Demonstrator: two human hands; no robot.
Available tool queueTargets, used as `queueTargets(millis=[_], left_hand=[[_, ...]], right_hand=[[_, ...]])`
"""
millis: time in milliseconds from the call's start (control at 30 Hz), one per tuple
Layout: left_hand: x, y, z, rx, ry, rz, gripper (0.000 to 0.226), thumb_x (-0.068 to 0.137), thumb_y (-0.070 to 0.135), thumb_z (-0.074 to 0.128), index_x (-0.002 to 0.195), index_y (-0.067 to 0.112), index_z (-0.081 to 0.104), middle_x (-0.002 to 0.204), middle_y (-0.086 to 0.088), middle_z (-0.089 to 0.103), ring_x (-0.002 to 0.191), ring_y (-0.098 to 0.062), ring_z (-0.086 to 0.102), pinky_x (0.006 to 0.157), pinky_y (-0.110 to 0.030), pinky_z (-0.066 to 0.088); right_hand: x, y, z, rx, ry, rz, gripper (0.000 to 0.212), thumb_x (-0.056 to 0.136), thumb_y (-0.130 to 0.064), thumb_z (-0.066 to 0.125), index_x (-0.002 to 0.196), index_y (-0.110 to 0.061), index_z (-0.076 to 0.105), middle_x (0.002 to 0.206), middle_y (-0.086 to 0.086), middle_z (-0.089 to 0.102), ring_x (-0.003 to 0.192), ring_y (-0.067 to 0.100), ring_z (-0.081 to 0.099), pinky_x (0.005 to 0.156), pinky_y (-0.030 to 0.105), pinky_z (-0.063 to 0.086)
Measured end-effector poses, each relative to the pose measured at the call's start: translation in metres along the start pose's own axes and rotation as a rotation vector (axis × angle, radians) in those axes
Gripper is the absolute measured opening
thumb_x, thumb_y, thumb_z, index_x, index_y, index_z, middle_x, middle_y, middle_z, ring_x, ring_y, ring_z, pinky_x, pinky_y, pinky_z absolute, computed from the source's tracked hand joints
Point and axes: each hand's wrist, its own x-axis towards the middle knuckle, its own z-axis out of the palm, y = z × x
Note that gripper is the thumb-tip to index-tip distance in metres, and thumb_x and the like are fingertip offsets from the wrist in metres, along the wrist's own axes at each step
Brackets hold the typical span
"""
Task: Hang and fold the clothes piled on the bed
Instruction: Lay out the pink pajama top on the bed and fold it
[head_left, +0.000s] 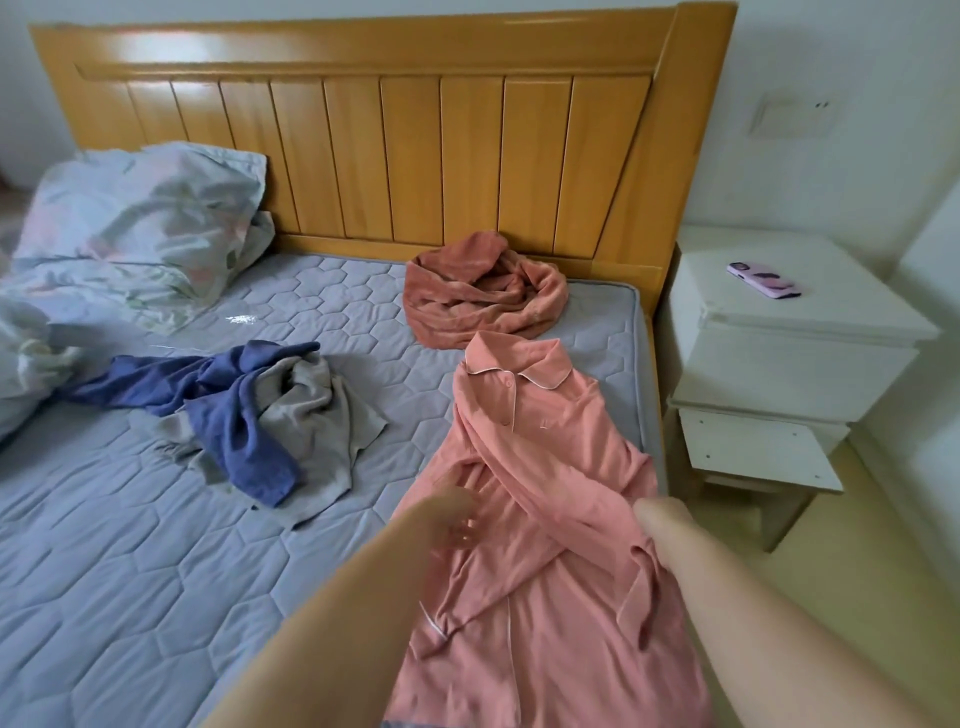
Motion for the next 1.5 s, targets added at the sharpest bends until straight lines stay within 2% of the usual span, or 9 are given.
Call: queueTargets(millis=[167,300,467,767,933,1100,1200,1367,1500], left_hand=[[0.026,-0.009,0.002,0.122,0.211,0.104,0.020,0.092,0.001,0.045,0.101,0.011,0.060,0.072,-0.007,0.058,0.056,-0.017,0.052,0.054,-0.025,0.039],[0.056,-0.010,-0.010,0.689,0.420,0.389,0.027,0.094,0.027,0.047,0.111,0.024,0.067,0.110,0.003,0.065,0.099,-0.020,0.058,0.083,-0.028,0.044],[0.092,-0.019,-0.031,1.219,0.637,0.487,0.059,0.088,0.028,0.049,0.146,0.026,0.034,0.152,0.001,0.028,0.142,-0.022,0.021,0.116,-0.036,0.020],[0.132,-0.064,-0.071,0.935,0.855,0.330,0.061,0.095,0.034,0.020,0.152,0.015,0.012,0.160,-0.001,0.013,0.147,-0.013,0.007,0.118,-0.047,0.005],[0.150,-0.076,-0.064,0.933,0.967,0.389,0.074,0.081,0.038,0.012,0.149,0.014,0.030,0.155,-0.007,0.028,0.145,-0.020,0.020,0.116,-0.049,0.010],[0.155,-0.074,-0.067,0.967,0.964,0.411,0.071,0.081,0.037,0.015,0.146,0.015,0.037,0.154,-0.010,0.031,0.144,-0.022,0.022,0.115,-0.051,0.011],[0.154,-0.075,-0.067,0.957,0.962,0.407,0.072,0.081,0.036,0.014,0.147,0.017,0.034,0.155,-0.008,0.030,0.145,-0.020,0.021,0.116,-0.050,0.010],[0.158,-0.077,-0.068,0.954,0.981,0.407,0.068,0.083,0.035,0.020,0.147,0.018,0.035,0.152,-0.007,0.035,0.142,-0.021,0.027,0.114,-0.053,0.016],[0.158,-0.077,-0.068,0.962,0.978,0.409,0.069,0.082,0.035,0.020,0.147,0.018,0.034,0.153,-0.007,0.033,0.143,-0.021,0.026,0.115,-0.052,0.014]], right_hand=[[0.011,0.021,0.029,-0.163,-0.054,-0.015,0.037,0.098,-0.018,0.043,0.126,0.003,0.054,0.122,0.018,0.057,0.110,0.031,0.056,0.077,0.027,0.041],[0.019,0.015,0.045,-0.336,0.029,-0.121,0.046,0.090,-0.024,0.052,0.132,-0.006,0.048,0.129,0.013,0.055,0.117,0.030,0.055,0.091,0.031,0.045],[0.031,-0.005,0.074,-0.546,0.097,-0.395,0.049,0.085,-0.012,0.050,0.133,-0.006,0.041,0.135,0.012,0.045,0.124,0.031,0.044,0.100,0.037,0.040],[0.052,-0.048,0.136,-0.565,0.082,-0.741,0.051,0.086,-0.030,0.055,0.132,-0.010,0.045,0.134,0.008,0.045,0.128,0.027,0.037,0.106,0.033,0.029],[0.065,-0.090,0.171,-0.419,0.036,-0.886,0.048,0.088,-0.036,0.057,0.128,-0.010,0.051,0.129,0.007,0.051,0.125,0.024,0.041,0.105,0.031,0.031],[0.072,-0.133,0.205,-0.356,-0.124,-0.781,0.019,0.082,-0.044,0.056,0.083,-0.025,0.054,0.096,0.001,0.063,0.096,0.025,0.058,0.083,0.032,0.044],[0.092,-0.149,0.200,-0.262,-0.122,-0.636,0.032,0.089,-0.026,0.055,0.059,-0.018,0.045,0.066,0.003,0.052,0.076,0.022,0.050,0.068,0.027,0.034],[0.140,-0.143,0.157,-0.158,0.220,-0.325,0.030,0.095,-0.018,0.048,0.112,0.001,0.064,0.118,0.021,0.062,0.112,0.034,0.057,0.085,0.033,0.043],[0.110,-0.130,0.178,-0.062,0.377,-0.954,0.016,0.085,-0.026,0.060,0.082,-0.010,0.060,0.084,0.010,0.063,0.085,0.030,0.058,0.073,0.035,0.041]])
